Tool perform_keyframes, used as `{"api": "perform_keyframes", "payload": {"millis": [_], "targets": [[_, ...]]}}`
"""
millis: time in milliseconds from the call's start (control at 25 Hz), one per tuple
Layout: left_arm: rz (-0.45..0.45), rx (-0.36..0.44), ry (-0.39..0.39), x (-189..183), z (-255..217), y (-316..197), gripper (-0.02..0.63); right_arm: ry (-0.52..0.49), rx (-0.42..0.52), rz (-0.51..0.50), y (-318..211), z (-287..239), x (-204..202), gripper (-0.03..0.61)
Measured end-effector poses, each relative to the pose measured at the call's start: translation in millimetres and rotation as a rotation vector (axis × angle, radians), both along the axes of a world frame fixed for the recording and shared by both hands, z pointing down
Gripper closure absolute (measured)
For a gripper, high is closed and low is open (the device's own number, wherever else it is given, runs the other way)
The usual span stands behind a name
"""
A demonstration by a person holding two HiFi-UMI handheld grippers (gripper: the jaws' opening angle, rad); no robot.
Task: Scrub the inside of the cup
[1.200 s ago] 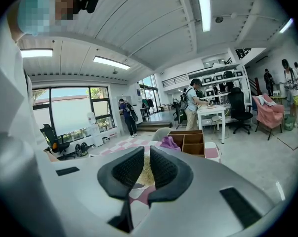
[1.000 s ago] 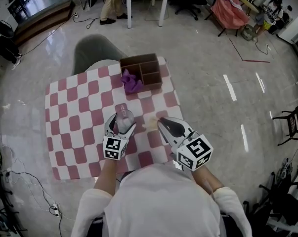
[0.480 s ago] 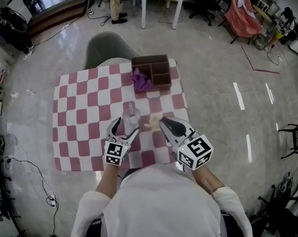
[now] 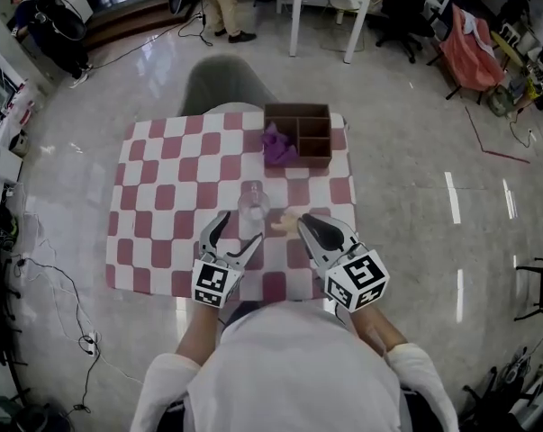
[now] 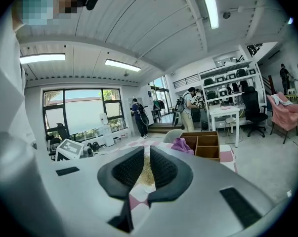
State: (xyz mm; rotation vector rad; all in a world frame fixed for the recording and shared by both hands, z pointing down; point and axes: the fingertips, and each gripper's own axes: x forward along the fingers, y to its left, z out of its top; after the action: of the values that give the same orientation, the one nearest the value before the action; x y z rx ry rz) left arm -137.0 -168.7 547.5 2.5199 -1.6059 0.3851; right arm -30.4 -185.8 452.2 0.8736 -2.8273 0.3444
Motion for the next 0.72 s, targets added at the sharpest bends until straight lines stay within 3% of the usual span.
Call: {"api": "perform_keyframes", "payload": {"millis": [440, 560, 720], "targets": [[-0.071, 0.072, -0.013, 4, -41, 22, 0.253, -0.027, 0.063, -0.034, 6, -8, -3, 0.522], [-0.089, 0.112, -0.04, 3, -53, 26, 0.405, -0.028, 0.064, -0.044, 8, -8, -4, 0.522], [-0.093, 0.127, -0.074, 0, -60, 28, 0.456, -0.029, 0.073, -0.047, 10, -7, -6, 0.522]]}}
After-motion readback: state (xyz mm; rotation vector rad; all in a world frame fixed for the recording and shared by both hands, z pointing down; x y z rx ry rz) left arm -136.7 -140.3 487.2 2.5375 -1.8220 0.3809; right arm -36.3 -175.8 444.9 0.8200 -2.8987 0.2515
